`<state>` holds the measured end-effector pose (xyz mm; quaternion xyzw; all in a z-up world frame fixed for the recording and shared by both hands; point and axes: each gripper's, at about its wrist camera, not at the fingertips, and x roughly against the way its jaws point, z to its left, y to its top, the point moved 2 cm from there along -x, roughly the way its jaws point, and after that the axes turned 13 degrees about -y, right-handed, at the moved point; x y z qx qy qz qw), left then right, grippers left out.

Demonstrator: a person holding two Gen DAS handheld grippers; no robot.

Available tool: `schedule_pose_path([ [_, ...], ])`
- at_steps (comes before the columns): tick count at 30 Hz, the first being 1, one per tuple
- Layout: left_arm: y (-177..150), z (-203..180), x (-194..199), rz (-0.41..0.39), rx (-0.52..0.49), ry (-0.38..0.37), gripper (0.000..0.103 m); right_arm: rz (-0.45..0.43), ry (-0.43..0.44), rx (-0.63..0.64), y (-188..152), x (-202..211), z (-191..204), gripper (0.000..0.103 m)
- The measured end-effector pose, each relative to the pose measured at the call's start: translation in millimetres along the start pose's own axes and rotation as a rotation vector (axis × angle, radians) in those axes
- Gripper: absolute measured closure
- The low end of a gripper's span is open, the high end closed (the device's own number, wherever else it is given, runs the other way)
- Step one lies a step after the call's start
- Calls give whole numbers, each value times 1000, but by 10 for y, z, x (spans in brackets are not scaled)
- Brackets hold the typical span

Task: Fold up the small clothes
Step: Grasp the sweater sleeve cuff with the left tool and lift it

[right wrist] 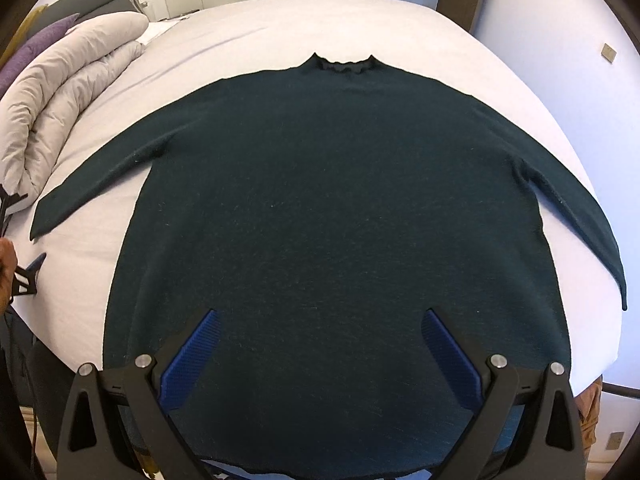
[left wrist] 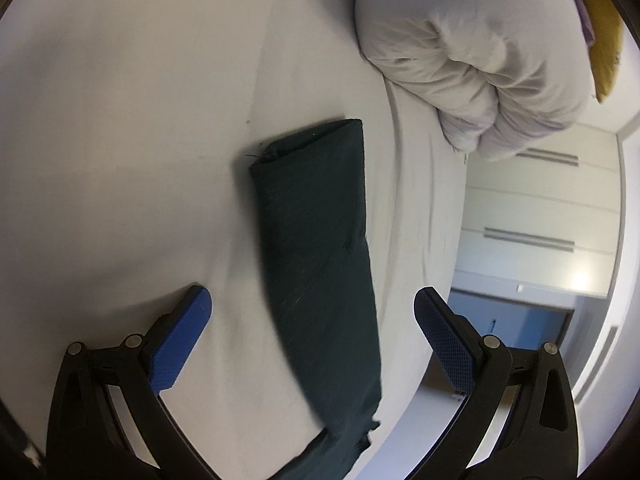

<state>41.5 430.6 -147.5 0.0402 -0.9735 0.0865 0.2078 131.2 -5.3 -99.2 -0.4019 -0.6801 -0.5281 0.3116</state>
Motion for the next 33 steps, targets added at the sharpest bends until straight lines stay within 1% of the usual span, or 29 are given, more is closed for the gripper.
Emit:
schedule_pose_path([
  [2, -26, 38, -110, -9, 23, -32, 0, 4, -1, -2, 5, -18, 12, 1],
  [6, 25, 34, -288, -32, 67, -79, 0, 6, -2, -4, 14, -40, 24, 1],
  [8, 51, 3, -381, -27, 80, -125, 0, 5, 3, -8, 17, -40, 19, 1],
  [10, 90, -4, -449, -18, 92, -173, 3, 3, 5, -11, 21, -42, 9, 1],
  [11, 111, 4, -461, -18, 99, -189, 8, 3, 4, -12, 23, -44, 5, 1],
  [12, 133, 18, -469, -21, 103, -203, 15, 1, 3, -15, 28, -45, 1, 1],
  [13, 152, 33, -460, -25, 105, -211, 19, 0, 5, -19, 29, -47, -5, 1],
  [15, 184, 77, -452, -34, 108, -223, 36, 0, 8, -27, 28, -56, -20, 1],
  [16, 196, 93, -452, -35, 106, -230, 40, 2, 9, -30, 24, -62, -24, 1],
  [17, 201, 100, -424, -36, 100, -238, 51, 2, 12, -31, 24, -67, -26, 1],
  [18, 224, 113, -441, -36, 91, -240, 65, 1, 14, -31, 20, -68, -24, 1],
  [19, 246, 133, -457, -39, 86, -233, 71, 0, 15, -31, 14, -66, -23, 1],
  [20, 263, 158, -456, -40, 83, -226, 75, -1, 16, -31, 12, -68, -22, 1],
  [21, 275, 180, -450, -37, 77, -230, 81, -2, 18, -31, 8, -69, -24, 1],
  [23, 297, 164, -464, -32, 41, -216, 87, -2, 20, -34, -1, -81, -34, 1],
  [25, 292, 126, -457, -30, -6, -210, 89, 0, 24, -43, -3, -100, -55, 1],
  [27, 269, 48, -452, -29, -60, -200, 94, 0, 30, -55, -6, -116, -75, 1],
  [28, 248, -16, -452, -27, -91, -196, 94, -2, 36, -62, -8, -124, -90, 1],
  [30, 161, -173, -436, -20, -169, -185, 94, -6, 47, -78, -16, -138, -126, 1],
  [31, 85, -297, -436, -12, -223, -179, 94, -8, 57, -90, -17, -149, -150, 1],
  [33, -116, -647, -534, 27, -360, -176, 94, -10, 76, -116, -18, -175, -217, 1],
])
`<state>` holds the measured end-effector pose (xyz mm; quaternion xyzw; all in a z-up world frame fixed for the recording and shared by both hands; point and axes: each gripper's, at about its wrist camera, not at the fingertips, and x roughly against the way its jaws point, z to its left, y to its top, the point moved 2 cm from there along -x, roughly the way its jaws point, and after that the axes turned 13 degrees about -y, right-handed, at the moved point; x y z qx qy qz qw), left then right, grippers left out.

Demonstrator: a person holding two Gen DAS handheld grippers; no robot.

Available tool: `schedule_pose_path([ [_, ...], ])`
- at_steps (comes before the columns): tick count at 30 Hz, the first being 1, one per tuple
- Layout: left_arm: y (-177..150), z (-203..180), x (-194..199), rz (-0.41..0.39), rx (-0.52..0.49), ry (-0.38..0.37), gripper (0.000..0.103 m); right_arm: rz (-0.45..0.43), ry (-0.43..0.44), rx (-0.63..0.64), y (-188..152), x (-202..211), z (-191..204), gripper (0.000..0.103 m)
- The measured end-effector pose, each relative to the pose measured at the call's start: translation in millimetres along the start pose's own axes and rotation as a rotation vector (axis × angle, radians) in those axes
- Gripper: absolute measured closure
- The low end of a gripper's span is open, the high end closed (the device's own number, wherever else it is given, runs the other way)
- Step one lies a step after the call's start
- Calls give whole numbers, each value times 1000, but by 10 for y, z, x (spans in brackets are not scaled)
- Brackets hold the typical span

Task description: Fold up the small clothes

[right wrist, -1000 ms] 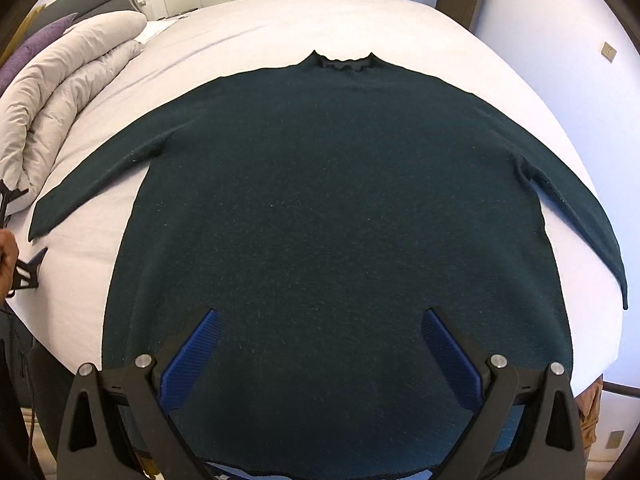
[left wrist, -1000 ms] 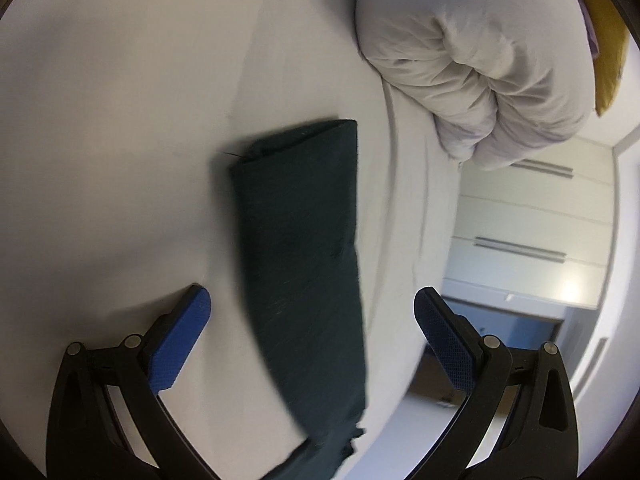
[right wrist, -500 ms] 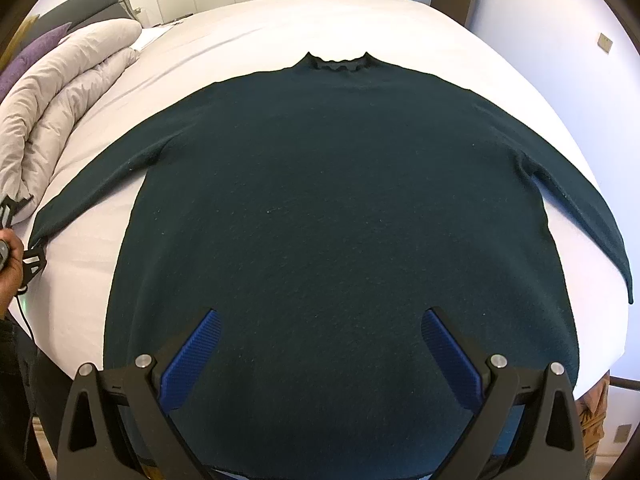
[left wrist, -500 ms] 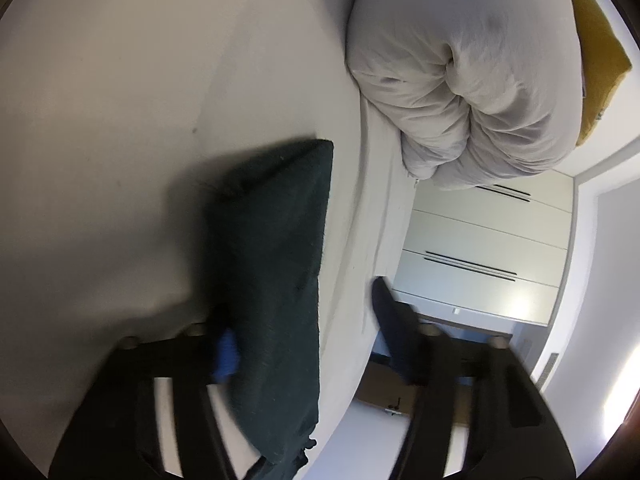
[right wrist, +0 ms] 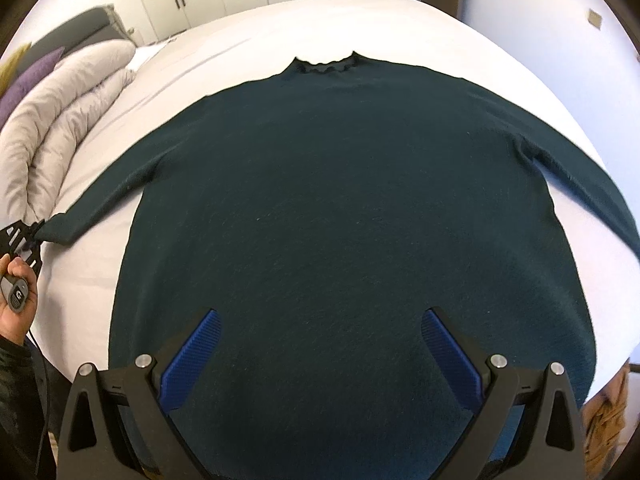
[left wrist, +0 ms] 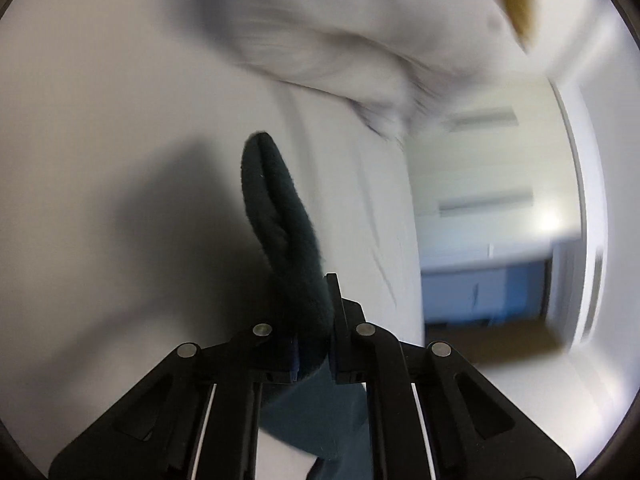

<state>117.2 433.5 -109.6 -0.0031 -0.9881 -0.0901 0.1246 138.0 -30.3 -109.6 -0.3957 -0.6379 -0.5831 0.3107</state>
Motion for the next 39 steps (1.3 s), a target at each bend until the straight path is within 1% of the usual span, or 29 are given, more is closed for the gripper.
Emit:
schedule_pose_path([
  [1, -79, -237, -115, 39, -85, -6, 94, -1, 12, -18, 5, -14, -48, 1],
  [2, -218, -529, -246, 84, -196, -12, 94, -1, 22, -35, 12, -29, -96, 1],
  [3, -360, -744, -334, 116, -282, -17, 94, -2, 40, -55, 22, -46, -160, 1],
  [4, -569, -1010, -453, 158, -394, -27, 94, -3, 55, -70, 33, -61, -217, 1],
  [6, -1133, -1469, -671, 250, -636, -29, 94, -6, 75, -99, 81, -88, -338, 1],
  [8, -1874, -1778, -860, 342, -903, -31, 94, -11, 99, -133, 159, -116, -483, 1],
  [10, -2544, -1810, -959, 422, -1121, -5, 94, -12, 141, -179, 258, -152, -643, 1],
  [12, -3140, -1663, -1002, 467, -1338, 41, 94, -4, 204, -228, 356, -214, -780, 1],
  [13, -3389, -1534, -1021, 487, -1444, 70, 94, 4, 250, -256, 415, -263, -844, 1],
  [14, -3531, -1427, -1038, 504, -1498, 91, 94, 13, 289, -275, 468, -312, -885, 2],
  [15, -3635, -1299, -1062, 522, -1538, 111, 94, 22, 333, -291, 528, -370, -911, 3],
  [16, -3675, -1189, -1082, 533, -1554, 124, 94, 36, 381, -301, 592, -437, -915, 5],
  [18, -3651, -1023, -1109, 534, -1569, 136, 94, 72, 470, -322, 711, -585, -873, 10],
  [19, -3635, -982, -1122, 535, -1570, 141, 94, 98, 520, -340, 775, -673, -827, 15],
  [21, -3614, -939, -1125, 530, -1569, 147, 94, 166, 622, -364, 895, -862, -677, 16],
  [22, -3626, -939, -1124, 520, -1581, 151, 94, 208, 655, -371, 962, -967, -564, 16],
  [23, -3706, -903, -1048, 505, -1604, 153, 94, 248, 691, -361, 1028, -1054, -422, 16],
  [24, -3758, -884, -1032, 495, -1634, 156, 94, 267, 718, -351, 1082, -1100, -321, 16],
  [25, -3888, -857, -957, 485, -1671, 162, 94, 291, 748, -339, 1142, -1141, -190, 16],
  [26, -4124, -837, -746, 477, -1715, 170, 94, 315, 763, -333, 1204, -1178, -77, 16],
  [29, -4265, -803, -743, 463, -1812, 184, 94, 345, 842, -338, 1345, -1192, 121, 16],
  [32, -4259, -781, -747, 474, -1811, 179, 94, 375, 867, -345, 1488, -1257, 232, 16],
  [34, -4205, -777, -760, 479, -1785, 175, 94, 402, 852, -339, 1500, -1295, 282, 16],
  [36, -4160, -774, -780, 480, -1769, 174, 94, 428, 859, -335, 1517, -1376, 366, 23],
  [38, -4142, -778, -779, 480, -1762, 175, 94, 444, 869, -306, 1535, -1412, 453, 41],
  [39, -4136, -776, -782, 478, -1762, 179, 93, 449, 876, -279, 1548, -1438, 519, 49],
])
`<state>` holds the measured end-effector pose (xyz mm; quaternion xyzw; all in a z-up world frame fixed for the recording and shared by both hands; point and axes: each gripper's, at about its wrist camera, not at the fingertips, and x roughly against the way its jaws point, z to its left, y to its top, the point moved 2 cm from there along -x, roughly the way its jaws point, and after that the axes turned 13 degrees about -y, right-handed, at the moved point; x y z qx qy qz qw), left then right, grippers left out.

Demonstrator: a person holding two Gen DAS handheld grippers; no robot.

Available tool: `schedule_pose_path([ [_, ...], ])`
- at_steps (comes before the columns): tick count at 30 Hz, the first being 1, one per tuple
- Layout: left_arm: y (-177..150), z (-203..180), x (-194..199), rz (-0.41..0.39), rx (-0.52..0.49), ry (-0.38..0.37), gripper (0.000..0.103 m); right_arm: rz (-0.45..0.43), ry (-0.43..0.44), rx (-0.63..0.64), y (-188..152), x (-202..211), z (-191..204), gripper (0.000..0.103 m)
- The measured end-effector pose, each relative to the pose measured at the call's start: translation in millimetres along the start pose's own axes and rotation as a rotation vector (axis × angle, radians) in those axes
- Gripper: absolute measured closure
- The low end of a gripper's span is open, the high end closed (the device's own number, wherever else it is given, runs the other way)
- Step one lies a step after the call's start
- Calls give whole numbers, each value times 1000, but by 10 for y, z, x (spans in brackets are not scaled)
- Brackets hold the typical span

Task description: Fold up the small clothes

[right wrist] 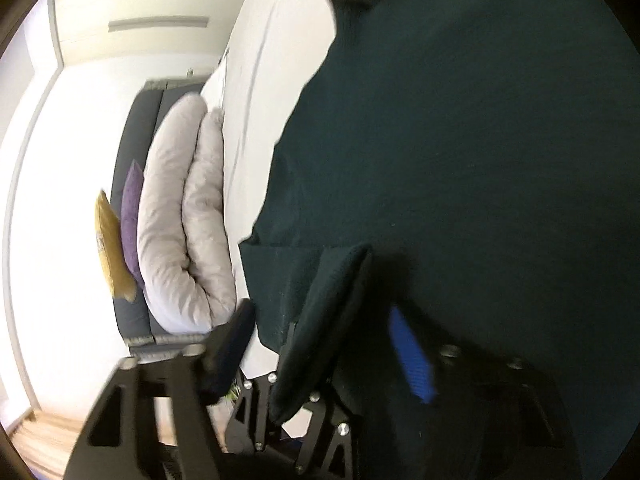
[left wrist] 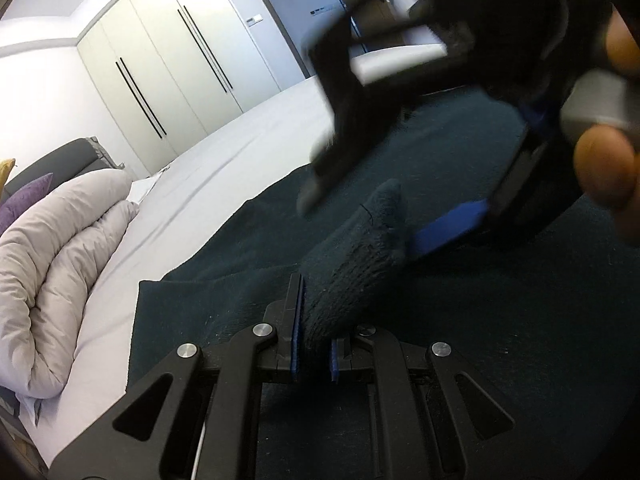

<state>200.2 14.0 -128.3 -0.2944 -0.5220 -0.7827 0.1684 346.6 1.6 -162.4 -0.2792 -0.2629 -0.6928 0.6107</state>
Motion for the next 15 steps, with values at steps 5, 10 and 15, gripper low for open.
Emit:
schedule_pose_path([
  [5, 0, -24, -64, 39, -15, -22, 90, -15, -63, 126, -24, -90, 67, 94],
  [10, 14, -12, 97, 27, -24, -91, 73, -124, -159, 192, 93, 189, 92, 95],
  [15, -95, 273, 500, -91, 92, -148, 15, -219, -218, 170, 352, 654, -158, 95],
])
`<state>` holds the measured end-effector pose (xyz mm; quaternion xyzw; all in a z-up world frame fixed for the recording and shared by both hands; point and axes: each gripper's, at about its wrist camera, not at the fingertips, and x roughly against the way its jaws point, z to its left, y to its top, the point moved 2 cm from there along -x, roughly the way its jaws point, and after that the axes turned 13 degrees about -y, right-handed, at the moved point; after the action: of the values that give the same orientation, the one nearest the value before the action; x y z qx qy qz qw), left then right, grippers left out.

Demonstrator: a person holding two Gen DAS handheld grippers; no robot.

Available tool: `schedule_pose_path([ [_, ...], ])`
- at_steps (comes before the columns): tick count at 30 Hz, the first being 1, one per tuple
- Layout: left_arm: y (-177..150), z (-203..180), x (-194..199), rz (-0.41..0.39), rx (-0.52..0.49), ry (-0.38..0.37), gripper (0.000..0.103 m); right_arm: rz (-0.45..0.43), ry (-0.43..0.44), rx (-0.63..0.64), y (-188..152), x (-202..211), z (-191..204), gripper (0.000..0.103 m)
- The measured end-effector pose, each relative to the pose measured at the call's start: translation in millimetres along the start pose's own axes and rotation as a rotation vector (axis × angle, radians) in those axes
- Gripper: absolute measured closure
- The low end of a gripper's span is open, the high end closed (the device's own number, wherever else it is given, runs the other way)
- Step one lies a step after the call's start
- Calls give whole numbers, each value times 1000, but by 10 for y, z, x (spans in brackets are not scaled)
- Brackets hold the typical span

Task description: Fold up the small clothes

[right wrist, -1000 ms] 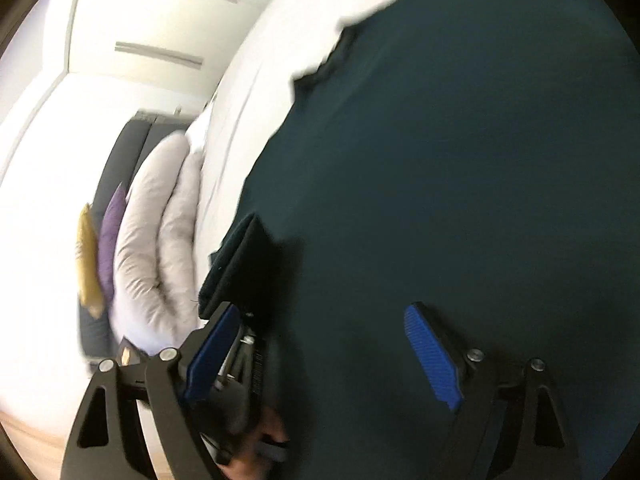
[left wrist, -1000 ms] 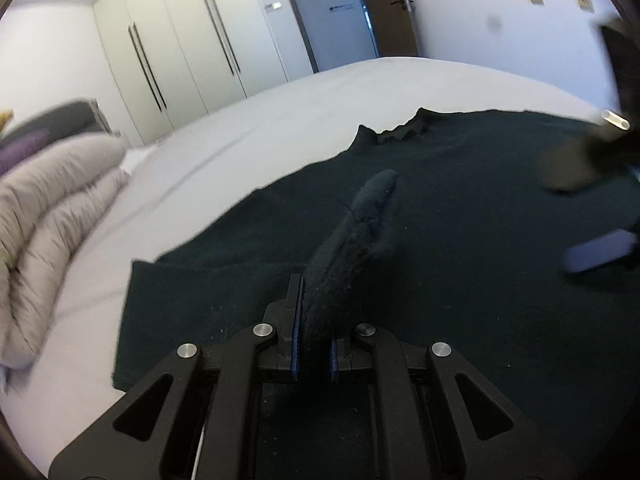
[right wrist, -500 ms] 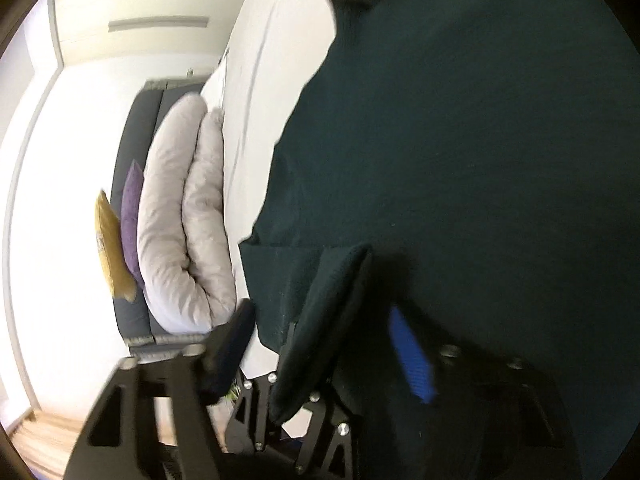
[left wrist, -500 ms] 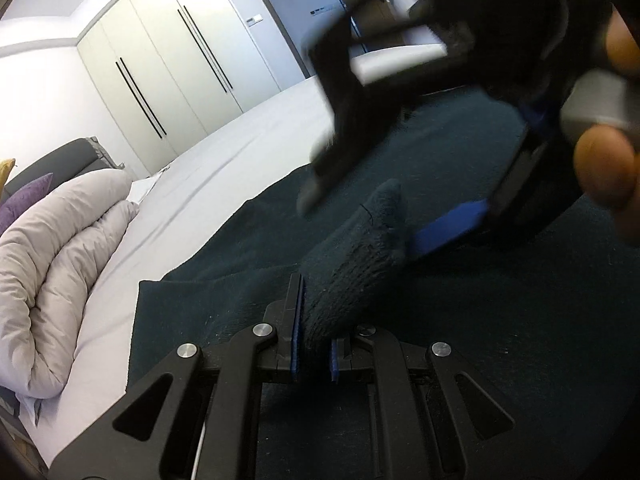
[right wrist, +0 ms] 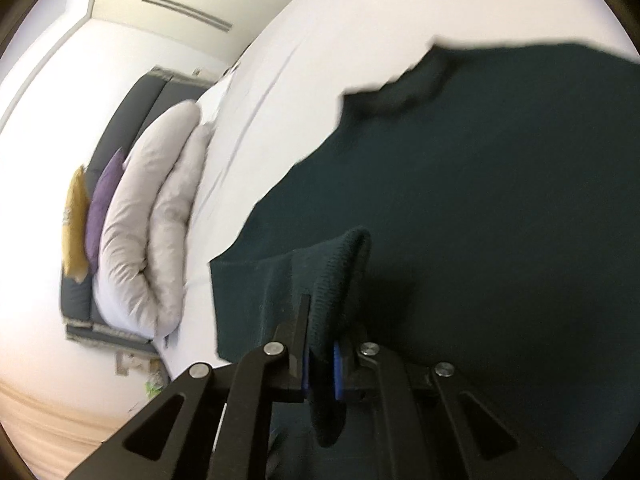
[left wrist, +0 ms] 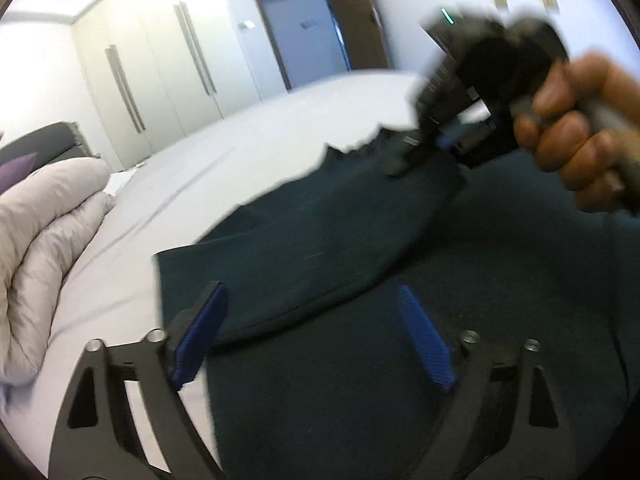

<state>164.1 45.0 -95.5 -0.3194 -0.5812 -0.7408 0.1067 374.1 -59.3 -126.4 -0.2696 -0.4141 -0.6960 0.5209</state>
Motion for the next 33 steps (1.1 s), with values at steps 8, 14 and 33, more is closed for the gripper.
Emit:
schedule_pose_path([
  [8, -108, 900, 92, 1, 329, -10, 22, -60, -80, -89, 236, 246, -644, 95],
  [14, -4, 1488, -29, 25, 474, -9, 65, -70, -102, -119, 250, 237, -854, 95],
  [33, 232, 1554, -1269, 222, 421, -20, 71, -68, -143, -78, 386, 206, -873, 96],
])
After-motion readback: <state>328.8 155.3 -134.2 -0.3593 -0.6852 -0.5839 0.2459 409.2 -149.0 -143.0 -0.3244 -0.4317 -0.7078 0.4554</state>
